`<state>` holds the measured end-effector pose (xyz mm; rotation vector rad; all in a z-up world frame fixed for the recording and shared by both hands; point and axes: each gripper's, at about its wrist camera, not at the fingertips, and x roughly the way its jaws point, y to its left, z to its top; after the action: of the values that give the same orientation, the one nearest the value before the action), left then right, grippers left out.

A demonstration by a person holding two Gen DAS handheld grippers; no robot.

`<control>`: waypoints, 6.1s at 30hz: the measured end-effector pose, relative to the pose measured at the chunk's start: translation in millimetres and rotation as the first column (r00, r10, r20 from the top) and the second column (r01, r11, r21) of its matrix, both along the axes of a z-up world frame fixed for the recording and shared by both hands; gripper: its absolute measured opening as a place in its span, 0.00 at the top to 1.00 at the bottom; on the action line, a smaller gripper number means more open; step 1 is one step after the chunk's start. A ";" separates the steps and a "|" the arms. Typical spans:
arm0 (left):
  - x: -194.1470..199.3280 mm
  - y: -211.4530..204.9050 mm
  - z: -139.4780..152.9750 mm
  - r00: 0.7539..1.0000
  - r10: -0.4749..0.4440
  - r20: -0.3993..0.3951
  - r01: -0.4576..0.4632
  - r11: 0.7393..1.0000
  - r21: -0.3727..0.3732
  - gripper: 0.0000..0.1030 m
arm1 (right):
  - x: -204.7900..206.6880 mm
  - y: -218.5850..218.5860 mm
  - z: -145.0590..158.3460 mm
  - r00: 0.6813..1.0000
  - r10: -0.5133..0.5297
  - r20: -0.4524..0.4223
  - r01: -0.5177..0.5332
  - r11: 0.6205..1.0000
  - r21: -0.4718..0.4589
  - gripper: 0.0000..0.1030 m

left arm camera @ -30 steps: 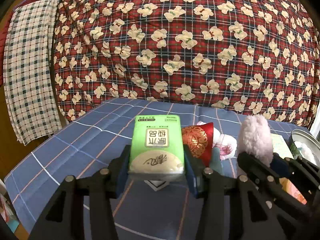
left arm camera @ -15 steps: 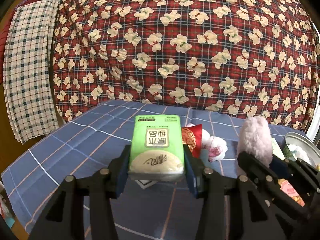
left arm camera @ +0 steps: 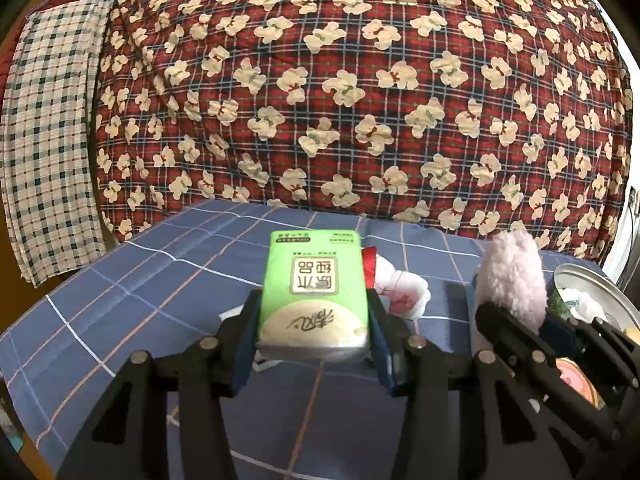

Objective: Organize soft objects
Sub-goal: 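Lift the green pack with the left gripper while the right carries the pink ball toward the tin, then lower both held items into the tin and open both grippers, then move both open grippers back over the items on the bed, then close the left gripper on the white foam cube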

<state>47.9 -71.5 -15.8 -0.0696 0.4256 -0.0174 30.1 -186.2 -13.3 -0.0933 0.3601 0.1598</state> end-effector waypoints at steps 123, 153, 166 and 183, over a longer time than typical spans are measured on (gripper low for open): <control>-12.4 -215.9 57.1 0.873 -0.460 -0.161 0.474 0.879 0.058 0.17 | -58.3 -254.2 26.6 0.894 -0.443 -0.061 0.445 0.868 0.221 0.32; 88.1 34.0 -32.4 0.928 0.033 -0.370 0.014 0.992 0.124 0.05 | -35.3 -59.4 15.0 0.999 -0.040 -0.029 0.040 0.999 0.012 0.31; 92.4 48.9 -41.1 0.926 -0.061 -0.374 0.066 0.998 0.002 0.43 | -11.3 -2.7 9.2 0.996 0.029 -0.087 -0.031 0.999 -0.027 0.31; 74.3 106.4 -36.7 0.953 0.114 -0.281 -0.170 0.968 -0.183 0.42 | 106.3 51.6 -19.5 0.955 -0.076 -0.288 0.087 0.996 0.028 0.31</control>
<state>122.2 34.9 -52.4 -0.3094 0.6891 0.0920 136.5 -134.7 -32.9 -0.0141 0.6490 0.0986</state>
